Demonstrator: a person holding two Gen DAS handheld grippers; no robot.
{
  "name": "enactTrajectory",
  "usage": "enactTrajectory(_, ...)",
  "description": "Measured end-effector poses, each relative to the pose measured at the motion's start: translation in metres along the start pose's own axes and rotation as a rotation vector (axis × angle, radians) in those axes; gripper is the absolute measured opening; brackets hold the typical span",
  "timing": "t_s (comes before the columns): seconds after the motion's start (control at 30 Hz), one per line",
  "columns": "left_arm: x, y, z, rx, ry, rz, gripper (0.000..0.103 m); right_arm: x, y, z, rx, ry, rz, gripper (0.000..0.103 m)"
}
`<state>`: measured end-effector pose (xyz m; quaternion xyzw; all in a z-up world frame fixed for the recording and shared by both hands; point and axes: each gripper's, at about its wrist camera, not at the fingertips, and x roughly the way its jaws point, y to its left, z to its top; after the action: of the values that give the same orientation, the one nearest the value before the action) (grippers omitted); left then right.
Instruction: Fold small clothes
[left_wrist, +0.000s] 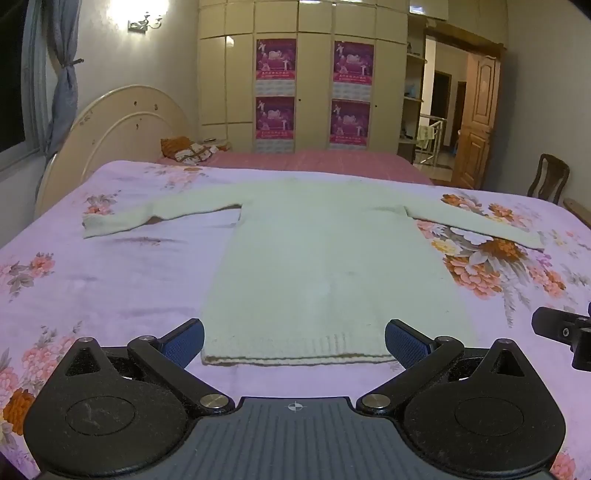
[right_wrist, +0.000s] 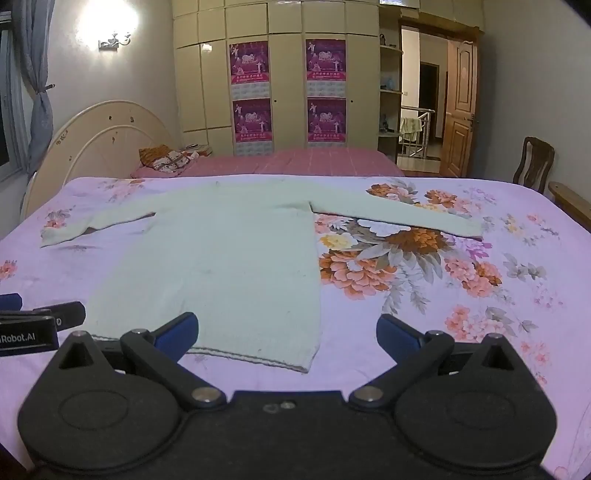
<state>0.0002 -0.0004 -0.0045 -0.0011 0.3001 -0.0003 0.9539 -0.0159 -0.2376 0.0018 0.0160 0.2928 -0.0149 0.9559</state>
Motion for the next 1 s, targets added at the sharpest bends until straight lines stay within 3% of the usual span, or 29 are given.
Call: enactTrajectory(1.0,0.0026,-0.0006,-0.0028,0.001,0.004,-0.001,0.103,0.0031,0.0037,-0.0010,-0.005,0.000,-0.003,0.102)
